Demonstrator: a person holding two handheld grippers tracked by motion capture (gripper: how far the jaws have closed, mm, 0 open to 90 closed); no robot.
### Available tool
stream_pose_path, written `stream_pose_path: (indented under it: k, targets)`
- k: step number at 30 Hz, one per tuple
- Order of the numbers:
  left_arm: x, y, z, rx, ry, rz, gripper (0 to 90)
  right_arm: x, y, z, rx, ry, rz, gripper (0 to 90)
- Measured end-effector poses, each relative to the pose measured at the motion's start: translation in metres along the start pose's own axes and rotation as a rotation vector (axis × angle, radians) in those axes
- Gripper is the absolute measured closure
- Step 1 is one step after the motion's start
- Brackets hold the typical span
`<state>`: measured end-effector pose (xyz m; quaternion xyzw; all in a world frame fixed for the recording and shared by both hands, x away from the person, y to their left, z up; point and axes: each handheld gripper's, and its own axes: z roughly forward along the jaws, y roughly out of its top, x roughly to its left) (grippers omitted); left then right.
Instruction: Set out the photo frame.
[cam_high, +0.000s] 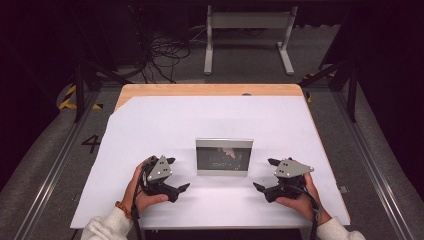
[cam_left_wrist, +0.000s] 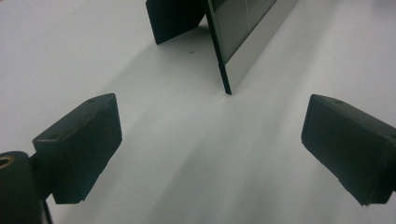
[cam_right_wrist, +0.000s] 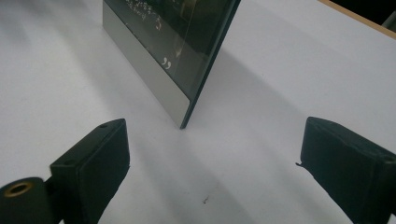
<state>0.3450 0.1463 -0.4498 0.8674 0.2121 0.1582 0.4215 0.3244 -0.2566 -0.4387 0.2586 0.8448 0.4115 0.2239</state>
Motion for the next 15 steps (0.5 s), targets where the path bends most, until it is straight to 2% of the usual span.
stream_pose_path:
  k: [15]
  targets:
    - [0.0018, 0.0004, 0.0026, 0.009, -0.003, 0.0, 5.8, -0.0005, 0.0003, -0.001, 0.002, -0.007, -0.004, 8.5]
